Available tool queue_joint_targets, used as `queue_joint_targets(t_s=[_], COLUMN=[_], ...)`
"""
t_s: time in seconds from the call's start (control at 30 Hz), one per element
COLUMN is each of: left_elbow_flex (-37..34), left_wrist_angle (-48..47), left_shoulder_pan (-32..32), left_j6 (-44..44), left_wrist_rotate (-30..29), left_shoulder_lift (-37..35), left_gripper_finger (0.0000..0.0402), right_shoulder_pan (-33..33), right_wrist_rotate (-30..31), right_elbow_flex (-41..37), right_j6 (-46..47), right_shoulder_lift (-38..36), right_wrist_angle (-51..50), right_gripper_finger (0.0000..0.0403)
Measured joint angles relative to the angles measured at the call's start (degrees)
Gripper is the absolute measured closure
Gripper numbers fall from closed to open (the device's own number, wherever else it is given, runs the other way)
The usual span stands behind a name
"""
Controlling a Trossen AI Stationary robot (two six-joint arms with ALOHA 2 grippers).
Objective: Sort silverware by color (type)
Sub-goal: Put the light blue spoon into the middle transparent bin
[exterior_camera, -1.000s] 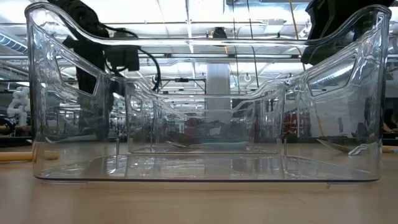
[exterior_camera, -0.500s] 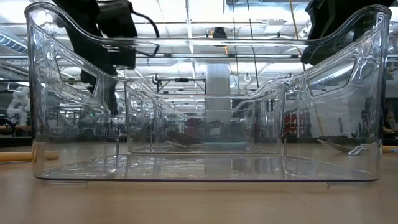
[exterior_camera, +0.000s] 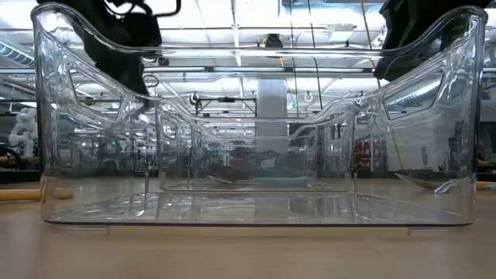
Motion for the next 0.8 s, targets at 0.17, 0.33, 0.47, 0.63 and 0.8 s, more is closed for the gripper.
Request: queue_joint_targets(t_s=[0.17,0.33,0.47,0.63,0.8], left_elbow_flex=[0.0,2.5,5.8,10.1,14.4], left_wrist_angle=[4.8,5.9,5.8,6.1,6.2], left_shoulder_pan=[-2.0,-3.2,-4.3,-5.3,-5.4], left_j6=[2.9,4.4,5.4,7.9,10.0], left_wrist_rotate=[0.0,0.0,0.0,0.0,0.0], left_shoulder_lift=[-1.4,-1.4,-1.4,-1.3,-0.1], left_gripper_finger=[0.0348,0.0348,0.0348,0.0348,0.0348], right_shoulder_pan=[0.0,0.0,0.0,0.0,0.0], right_wrist_rotate=[0.0,0.0,0.0,0.0,0.0], right_elbow_flex=[0.0,0.0,0.0,0.0,0.0], right_j6=[-0.2,-0.2,-0.2,-0.2,-0.2], right_shoulder_lift=[0.0,0.0,0.0,0.0,0.0], right_wrist_angle=[0.2,0.2,0.3,0.5,0.5], right_gripper_finger=[0.0232,0.0232,0.0232,0.0232,0.0232])
